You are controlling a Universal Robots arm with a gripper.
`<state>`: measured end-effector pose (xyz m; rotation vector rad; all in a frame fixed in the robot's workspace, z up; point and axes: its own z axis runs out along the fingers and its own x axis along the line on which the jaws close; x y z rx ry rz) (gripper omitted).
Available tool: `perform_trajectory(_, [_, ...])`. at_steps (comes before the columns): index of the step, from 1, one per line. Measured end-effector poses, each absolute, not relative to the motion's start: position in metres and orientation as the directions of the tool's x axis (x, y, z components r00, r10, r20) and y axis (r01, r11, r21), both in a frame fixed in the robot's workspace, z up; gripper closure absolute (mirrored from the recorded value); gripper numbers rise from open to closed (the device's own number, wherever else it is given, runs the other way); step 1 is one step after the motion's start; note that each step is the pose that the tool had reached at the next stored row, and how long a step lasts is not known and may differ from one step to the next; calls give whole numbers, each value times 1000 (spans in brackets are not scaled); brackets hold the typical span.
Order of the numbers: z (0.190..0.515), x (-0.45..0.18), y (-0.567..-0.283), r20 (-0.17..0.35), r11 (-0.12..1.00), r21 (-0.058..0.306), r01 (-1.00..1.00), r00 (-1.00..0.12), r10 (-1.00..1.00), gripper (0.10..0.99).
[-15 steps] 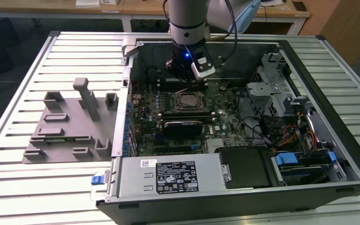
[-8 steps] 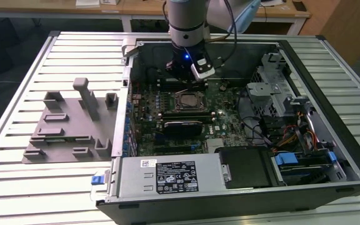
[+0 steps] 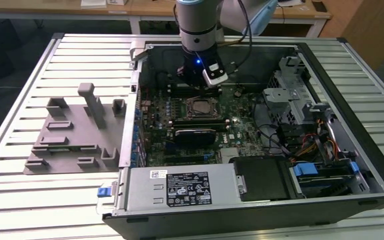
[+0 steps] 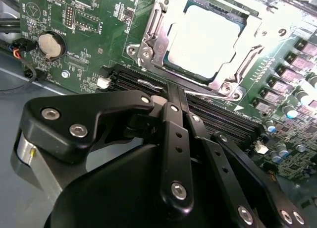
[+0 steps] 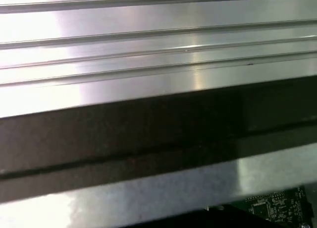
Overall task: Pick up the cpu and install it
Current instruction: 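Install the first cpu locking lever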
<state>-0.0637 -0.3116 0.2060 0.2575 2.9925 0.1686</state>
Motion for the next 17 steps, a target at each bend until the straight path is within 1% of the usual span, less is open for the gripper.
perform_trajectory(8, [202,-64,-310,-126,961,123,247,-957,262,980])
perform_trajectory(17, [200,-64,-305,-127,953,123,275,-949,290,980])
